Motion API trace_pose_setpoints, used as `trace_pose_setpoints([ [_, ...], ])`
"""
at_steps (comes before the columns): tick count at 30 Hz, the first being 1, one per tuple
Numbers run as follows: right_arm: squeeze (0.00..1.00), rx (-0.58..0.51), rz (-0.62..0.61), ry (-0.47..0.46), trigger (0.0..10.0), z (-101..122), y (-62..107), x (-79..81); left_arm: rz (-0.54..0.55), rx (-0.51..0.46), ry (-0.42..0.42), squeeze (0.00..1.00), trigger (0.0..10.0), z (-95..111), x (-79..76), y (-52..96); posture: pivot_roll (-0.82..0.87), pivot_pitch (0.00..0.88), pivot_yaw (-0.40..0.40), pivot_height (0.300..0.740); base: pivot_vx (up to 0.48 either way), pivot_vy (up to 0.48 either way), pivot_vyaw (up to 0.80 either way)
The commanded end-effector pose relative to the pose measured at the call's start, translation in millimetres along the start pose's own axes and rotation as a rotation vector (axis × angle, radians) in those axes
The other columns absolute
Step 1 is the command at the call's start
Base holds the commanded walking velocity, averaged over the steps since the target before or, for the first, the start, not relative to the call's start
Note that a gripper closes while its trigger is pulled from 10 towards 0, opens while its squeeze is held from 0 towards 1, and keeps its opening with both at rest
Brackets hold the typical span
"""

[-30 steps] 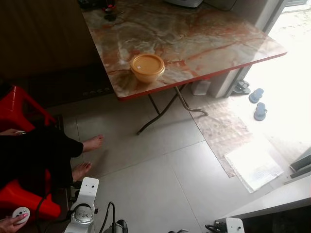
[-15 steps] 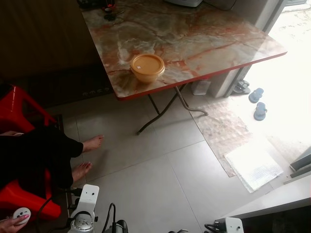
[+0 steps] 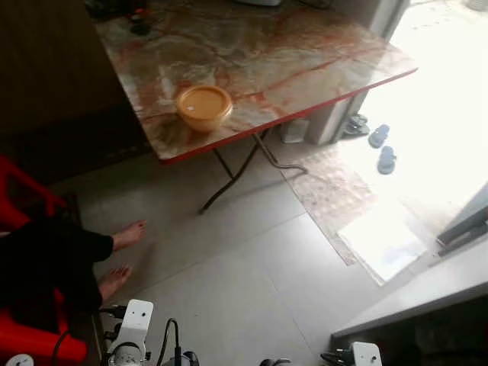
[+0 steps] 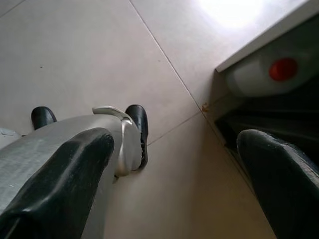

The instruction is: Restocking fridge

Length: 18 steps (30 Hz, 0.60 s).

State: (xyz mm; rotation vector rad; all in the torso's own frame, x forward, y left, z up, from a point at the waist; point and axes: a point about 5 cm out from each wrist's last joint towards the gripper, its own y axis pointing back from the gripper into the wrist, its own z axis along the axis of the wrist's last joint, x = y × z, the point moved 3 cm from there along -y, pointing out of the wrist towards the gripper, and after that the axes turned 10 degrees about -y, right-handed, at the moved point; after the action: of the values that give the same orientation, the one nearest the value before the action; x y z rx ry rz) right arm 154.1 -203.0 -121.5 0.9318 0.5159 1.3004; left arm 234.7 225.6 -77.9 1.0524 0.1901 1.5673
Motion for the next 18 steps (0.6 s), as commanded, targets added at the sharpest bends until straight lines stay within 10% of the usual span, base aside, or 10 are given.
trace_pose_setpoints([
  [1,0.0,0.038,-0.02,-0.007,10.0,-11.1,3.2,-5.6,-0.004,0.032,-0.008,0.0,10.0,-11.2,-2.2,2.6,-0.08,0.185,-0.059,0.74,0.0,0.0,-0.8],
  [18,0.0,0.052,-0.026,-0.005,10.0,-12.8,3.1,-5.7,-0.001,0.036,-0.011,0.0,10.0,-12.3,-1.9,2.8,-0.08,0.188,-0.058,0.74,0.0,0.0,-0.8],
])
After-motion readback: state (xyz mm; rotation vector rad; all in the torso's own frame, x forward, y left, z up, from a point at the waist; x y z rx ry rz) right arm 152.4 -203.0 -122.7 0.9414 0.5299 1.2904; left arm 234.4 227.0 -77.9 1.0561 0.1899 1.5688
